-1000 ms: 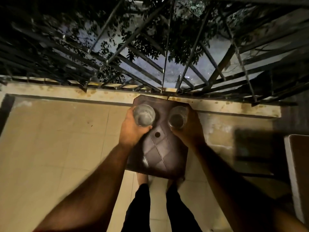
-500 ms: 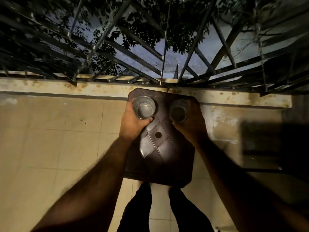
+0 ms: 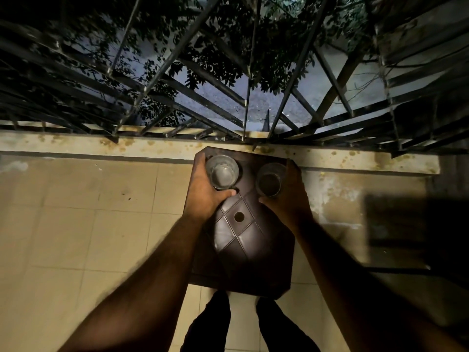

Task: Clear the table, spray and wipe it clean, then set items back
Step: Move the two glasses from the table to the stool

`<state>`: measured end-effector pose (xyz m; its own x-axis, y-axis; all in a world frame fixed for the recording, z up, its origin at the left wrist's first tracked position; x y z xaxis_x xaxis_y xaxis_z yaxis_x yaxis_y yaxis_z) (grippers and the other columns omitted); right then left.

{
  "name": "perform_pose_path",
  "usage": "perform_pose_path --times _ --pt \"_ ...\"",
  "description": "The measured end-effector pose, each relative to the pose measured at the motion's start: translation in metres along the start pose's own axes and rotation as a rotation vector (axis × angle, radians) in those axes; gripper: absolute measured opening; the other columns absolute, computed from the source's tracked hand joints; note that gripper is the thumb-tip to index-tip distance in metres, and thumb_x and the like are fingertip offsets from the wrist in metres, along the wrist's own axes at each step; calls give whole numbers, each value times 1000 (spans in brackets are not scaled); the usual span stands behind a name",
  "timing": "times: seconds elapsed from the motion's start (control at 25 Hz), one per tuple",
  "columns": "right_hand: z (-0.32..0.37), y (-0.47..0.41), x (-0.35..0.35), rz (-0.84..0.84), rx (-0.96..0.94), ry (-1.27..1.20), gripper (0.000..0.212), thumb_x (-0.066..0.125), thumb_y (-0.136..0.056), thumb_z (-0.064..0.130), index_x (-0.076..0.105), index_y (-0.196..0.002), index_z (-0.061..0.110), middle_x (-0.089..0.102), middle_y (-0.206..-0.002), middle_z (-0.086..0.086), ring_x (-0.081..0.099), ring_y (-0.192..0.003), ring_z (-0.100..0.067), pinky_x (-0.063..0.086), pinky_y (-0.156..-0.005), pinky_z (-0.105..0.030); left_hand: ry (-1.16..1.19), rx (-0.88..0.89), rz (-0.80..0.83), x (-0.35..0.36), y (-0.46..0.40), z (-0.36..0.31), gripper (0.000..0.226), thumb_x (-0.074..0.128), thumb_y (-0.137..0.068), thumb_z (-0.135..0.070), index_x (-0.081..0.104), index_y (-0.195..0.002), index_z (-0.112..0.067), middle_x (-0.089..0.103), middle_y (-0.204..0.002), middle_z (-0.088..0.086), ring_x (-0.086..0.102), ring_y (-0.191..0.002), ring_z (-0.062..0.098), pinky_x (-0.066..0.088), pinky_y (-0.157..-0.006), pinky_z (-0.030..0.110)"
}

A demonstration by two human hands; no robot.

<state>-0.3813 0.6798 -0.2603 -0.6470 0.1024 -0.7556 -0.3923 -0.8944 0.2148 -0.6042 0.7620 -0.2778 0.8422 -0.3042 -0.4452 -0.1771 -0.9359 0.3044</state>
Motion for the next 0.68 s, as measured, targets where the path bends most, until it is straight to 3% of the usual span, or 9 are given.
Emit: perform_pose_path --times 0.08,0.16,0.28,0.4,0.48,0.68 --pt "10 4 -7 24 5 28 133 92 -55 36 7 -155 15 19 -161 -11 19 -146 -31 28 -114 -46 -43 31 -5 -9 5 -14 115 95 -43 -37 21 -128 -60 47 -133 -15 47 -125 0 37 -108 24" --pt "25 16 -24 4 -19 67 132 90 -57 41 6 -156 14 16 -162 -12 17 -147 -32 26 -115 -48 -119 62 -13 -17 15 -36 119 92 -47 -47 25 -144 -33 41 -144 -4 40 -135 12 35 -113 36" --pt "54 42 -63 -75 -45 97 111 83 -65 45 24 -152 8 30 -156 -19 29 -143 -37 33 -112 -55 -329 137 -8 -26 50 -90 100 78 -71 -47 26 -149 -13 28 -154 7 24 -144 20 22 -119 38" --pt "92 74 -122 -223 -131 126 76 66 -78 49 49 -134 2 52 -137 -27 50 -126 -45 48 -96 -59 -391 256 39 -29 88 -155 75 68 -85 -39 34 -147 -13 29 -155 7 24 -144 20 20 -119 36" --pt "108 105 -178 -382 -187 141 58 66 -82 42 54 -123 3 61 -124 -28 59 -114 -46 53 -90 -55 -414 355 106 -27 119 -205 68 66 -87 -33 37 -146 -15 30 -155 5 25 -143 19 19 -117 29" --pt "73 198 -297 -523 -9 66 66 57 -81 46 56 -132 5 52 -141 -19 47 -132 -37 32 -110 -39 -360 637 266 10 193 -316 61 61 -88 -34 42 -143 -17 35 -153 3 31 -142 18 16 -114 21"
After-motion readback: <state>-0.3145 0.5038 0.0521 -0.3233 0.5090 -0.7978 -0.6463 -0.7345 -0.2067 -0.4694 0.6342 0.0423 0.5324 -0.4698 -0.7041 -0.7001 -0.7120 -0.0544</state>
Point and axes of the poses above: each hand's wrist, its own y-axis away from the middle knuckle, its own x-axis out of the palm, z = x × y, the point moved 8 cm from there along -y, towards the middle knuckle
